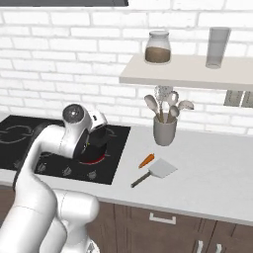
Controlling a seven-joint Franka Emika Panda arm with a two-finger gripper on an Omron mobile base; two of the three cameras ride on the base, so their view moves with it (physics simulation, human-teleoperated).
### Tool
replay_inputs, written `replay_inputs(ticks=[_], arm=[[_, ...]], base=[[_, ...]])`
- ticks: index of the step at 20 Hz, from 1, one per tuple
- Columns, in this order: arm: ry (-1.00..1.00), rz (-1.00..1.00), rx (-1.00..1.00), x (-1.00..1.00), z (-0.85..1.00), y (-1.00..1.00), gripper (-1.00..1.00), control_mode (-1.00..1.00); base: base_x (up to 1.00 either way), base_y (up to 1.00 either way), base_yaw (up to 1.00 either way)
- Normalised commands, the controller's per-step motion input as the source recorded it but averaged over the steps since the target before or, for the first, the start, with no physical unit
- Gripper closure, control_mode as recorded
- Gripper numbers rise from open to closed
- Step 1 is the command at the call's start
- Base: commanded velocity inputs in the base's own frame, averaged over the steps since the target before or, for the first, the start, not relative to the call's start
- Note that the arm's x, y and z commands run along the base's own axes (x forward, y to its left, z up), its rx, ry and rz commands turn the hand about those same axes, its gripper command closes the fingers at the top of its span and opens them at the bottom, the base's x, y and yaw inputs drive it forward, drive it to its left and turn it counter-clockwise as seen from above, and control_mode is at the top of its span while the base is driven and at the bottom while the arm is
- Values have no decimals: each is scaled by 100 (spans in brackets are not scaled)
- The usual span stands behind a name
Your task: Put the lemon wedge and carrot in the pot. Retrieve the spatula and lightly stir the vegetables in the pot.
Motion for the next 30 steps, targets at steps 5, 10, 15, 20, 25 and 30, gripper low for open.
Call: replay_inputs(ticks=[5, 10, 15, 20, 25, 30], arm=[[0, -9, 0, -36, 13, -77, -100, -100], [2, -9, 0, 0, 0, -88, -100, -100], [14, -15, 0, 12, -9, -74, -100, -100], [26, -25, 0, 63, -45, -49, -100, -100], [21, -21, 0, 54, -63, -37, -100, -100], [16, -9, 2, 47, -89, -19, -100, -100]], base=[[0, 0, 0], [0, 0, 0], [0, 0, 0], [0, 0, 0], [0, 0, 0], [0, 0, 0]])
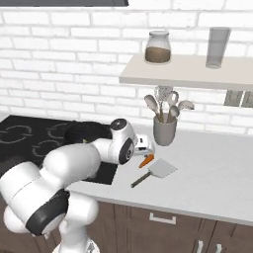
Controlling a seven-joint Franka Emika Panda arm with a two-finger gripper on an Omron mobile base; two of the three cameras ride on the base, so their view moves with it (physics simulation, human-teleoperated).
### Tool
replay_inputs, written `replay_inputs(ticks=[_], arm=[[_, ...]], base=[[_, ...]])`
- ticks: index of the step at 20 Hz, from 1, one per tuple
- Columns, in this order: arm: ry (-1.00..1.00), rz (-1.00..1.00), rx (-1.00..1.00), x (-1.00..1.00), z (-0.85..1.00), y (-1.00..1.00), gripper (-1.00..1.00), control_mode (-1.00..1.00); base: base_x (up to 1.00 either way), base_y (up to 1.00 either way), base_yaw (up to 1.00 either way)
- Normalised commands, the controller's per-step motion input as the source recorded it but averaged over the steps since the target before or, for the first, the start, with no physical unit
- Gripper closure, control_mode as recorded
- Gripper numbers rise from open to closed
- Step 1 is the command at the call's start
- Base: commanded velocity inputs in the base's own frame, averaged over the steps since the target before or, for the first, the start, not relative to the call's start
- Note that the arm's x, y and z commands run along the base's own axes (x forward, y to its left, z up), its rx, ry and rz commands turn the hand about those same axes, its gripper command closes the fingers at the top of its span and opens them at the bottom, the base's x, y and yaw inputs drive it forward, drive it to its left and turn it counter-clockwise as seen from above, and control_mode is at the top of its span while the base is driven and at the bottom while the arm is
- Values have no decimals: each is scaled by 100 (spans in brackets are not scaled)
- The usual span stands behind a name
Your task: Put the lemon wedge and carrot in the pot. Retrieve the spatula and lightly stir the vegetables in the pot.
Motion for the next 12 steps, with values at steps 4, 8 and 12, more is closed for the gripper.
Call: replay_inputs(ticks=[4, 8, 12], arm=[[1, -5, 5, 35, -42, -29, -100, -100], [0, -5, 6, 38, -35, -22, -100, -100], [0, -6, 5, 50, -44, -13, -100, -100]], base=[[0, 0, 0], [0, 0, 0], [0, 0, 0]])
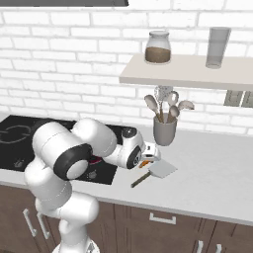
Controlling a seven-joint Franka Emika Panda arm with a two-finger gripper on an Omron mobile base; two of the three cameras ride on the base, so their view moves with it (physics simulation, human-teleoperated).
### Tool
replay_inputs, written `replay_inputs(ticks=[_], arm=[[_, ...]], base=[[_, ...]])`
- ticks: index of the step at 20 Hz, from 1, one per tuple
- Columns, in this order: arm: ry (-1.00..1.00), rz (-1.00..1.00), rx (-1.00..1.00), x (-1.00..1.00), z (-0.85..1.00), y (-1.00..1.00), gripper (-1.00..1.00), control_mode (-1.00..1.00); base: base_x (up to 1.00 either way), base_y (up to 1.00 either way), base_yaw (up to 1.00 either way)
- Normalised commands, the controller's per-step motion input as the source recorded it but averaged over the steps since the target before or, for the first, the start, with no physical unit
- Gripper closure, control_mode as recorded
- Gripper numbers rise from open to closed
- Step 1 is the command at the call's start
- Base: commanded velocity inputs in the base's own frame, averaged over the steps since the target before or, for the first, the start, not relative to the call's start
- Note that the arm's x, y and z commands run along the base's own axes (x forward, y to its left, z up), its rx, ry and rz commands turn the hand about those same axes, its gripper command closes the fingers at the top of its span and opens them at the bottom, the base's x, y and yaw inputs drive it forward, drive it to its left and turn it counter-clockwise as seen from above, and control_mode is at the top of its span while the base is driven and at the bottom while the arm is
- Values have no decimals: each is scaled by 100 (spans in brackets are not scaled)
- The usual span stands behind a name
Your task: Put the lemon wedge and carrot in the pot. Retrieve the spatula and lightly stir the vegetables in the pot.
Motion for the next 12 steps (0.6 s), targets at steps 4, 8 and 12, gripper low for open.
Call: replay_inputs(ticks=[4, 8, 12], arm=[[0, -6, 5, 49, -31, -10, -100, -100], [2, -6, 5, 41, -22, -4, 100, -100], [4, -4, 7, 30, -20, -15, 100, -100]], base=[[0, 0, 0], [0, 0, 0], [0, 0, 0]])
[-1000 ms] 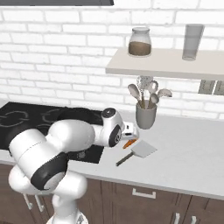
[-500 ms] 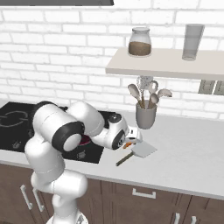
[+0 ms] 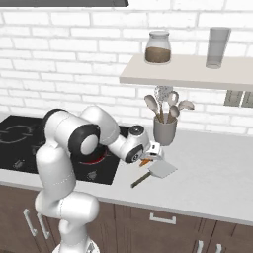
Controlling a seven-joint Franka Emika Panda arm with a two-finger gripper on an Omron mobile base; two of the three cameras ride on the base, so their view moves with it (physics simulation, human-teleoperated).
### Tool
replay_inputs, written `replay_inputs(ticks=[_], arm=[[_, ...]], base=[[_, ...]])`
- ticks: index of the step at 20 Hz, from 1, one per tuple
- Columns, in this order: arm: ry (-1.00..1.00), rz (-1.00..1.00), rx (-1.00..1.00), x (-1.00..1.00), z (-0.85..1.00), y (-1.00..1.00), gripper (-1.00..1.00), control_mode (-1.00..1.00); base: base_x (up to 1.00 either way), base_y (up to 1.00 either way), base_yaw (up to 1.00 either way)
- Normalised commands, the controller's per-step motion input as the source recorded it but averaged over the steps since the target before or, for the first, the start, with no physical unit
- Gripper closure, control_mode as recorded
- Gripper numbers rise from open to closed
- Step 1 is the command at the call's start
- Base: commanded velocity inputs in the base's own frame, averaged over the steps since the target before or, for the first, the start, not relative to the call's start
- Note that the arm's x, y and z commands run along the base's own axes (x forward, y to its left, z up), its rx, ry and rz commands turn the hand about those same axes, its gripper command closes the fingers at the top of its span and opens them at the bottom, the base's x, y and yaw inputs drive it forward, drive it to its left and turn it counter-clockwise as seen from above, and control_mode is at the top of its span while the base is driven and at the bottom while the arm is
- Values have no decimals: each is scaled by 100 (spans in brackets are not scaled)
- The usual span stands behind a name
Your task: Put the lemon wedge and carrot in the pot. Retrieve the spatula and lightly stir the vegetables in the pot.
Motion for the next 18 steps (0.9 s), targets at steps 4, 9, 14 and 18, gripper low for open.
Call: replay_inputs(ticks=[4, 9, 14, 18], arm=[[4, -2, 8, 7, -8, -5, 100, -100], [0, 0, 2, -29, 65, 12, 100, -100], [-3, 0, 0, -76, 100, 39, 100, -100], [-4, 0, 0, -72, 100, 68, 100, -100]], base=[[0, 0, 0], [0, 0, 0], [0, 0, 0], [0, 0, 0]])
